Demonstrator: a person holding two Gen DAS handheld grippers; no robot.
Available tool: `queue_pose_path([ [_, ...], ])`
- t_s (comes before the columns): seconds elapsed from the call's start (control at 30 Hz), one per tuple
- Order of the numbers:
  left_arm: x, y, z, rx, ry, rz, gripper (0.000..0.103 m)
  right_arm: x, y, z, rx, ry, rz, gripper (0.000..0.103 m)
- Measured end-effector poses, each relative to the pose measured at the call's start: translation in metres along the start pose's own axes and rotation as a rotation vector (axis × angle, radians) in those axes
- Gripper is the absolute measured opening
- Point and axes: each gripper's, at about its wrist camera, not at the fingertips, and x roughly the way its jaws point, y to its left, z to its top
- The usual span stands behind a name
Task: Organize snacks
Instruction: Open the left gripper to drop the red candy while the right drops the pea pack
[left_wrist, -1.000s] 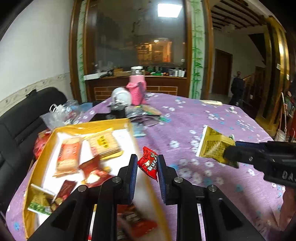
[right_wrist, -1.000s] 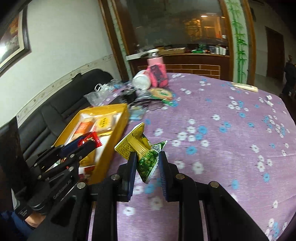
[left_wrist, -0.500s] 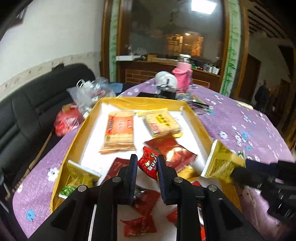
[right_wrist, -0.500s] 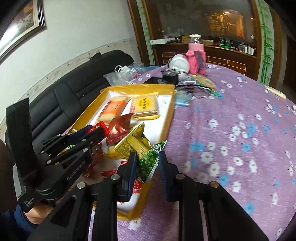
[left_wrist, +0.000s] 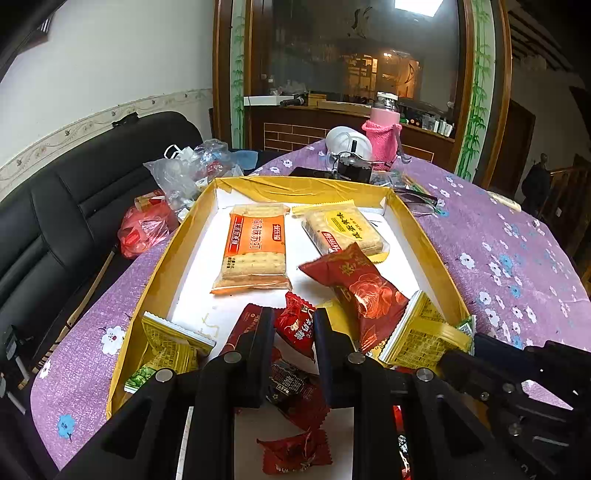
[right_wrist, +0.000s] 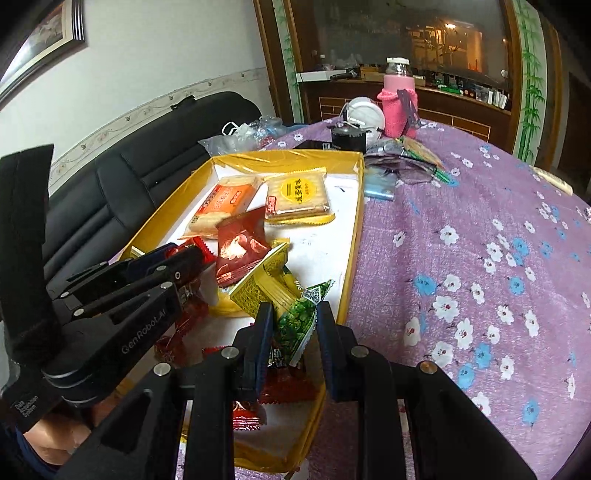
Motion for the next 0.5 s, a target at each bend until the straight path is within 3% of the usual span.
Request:
queue_pose_path([
  [0.5,0.002,0.0,0.001,-0.001,0.008,0.006,0.022,0.003,0.009,-0.009,-0.03,0.003,0.012,0.023],
])
